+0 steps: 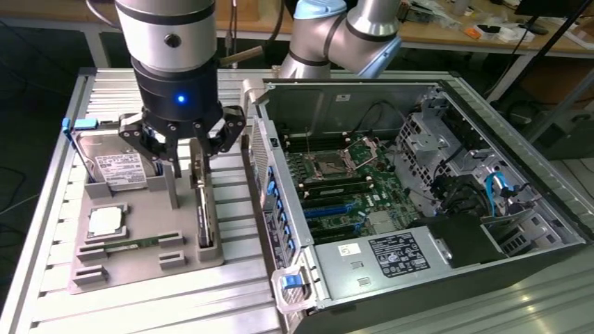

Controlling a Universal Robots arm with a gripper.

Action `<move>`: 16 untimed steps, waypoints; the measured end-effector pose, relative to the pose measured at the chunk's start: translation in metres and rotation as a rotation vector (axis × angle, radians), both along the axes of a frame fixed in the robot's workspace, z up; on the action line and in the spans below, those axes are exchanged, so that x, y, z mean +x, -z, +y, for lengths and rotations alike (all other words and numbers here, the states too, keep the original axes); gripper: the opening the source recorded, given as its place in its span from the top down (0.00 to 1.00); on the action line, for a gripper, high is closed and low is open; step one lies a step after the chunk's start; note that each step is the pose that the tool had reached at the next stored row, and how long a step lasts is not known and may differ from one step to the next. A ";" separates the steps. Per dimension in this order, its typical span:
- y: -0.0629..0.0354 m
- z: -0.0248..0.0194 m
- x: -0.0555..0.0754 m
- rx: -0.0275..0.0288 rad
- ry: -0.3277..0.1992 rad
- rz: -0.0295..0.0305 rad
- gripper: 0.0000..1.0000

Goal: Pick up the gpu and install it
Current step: 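Pick up the gpu and move the gpu toward the slot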

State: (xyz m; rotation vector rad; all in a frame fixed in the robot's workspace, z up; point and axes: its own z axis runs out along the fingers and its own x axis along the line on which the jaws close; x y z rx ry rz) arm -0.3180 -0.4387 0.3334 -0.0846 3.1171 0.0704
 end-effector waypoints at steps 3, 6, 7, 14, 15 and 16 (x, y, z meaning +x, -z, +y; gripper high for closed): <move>0.0054 -0.0052 0.000 -0.0002 -0.003 0.0002 0.57; 0.0111 -0.0097 0.000 0.0000 -0.006 -0.0001 0.57; 0.0135 -0.0112 0.000 0.0000 -0.008 0.0000 0.57; 0.0284 -0.0145 0.006 -0.0003 -0.014 0.0002 0.57; 0.0302 -0.0145 0.007 -0.0003 -0.015 0.0002 0.57; 0.0324 -0.0145 0.008 -0.0001 -0.015 0.0000 0.57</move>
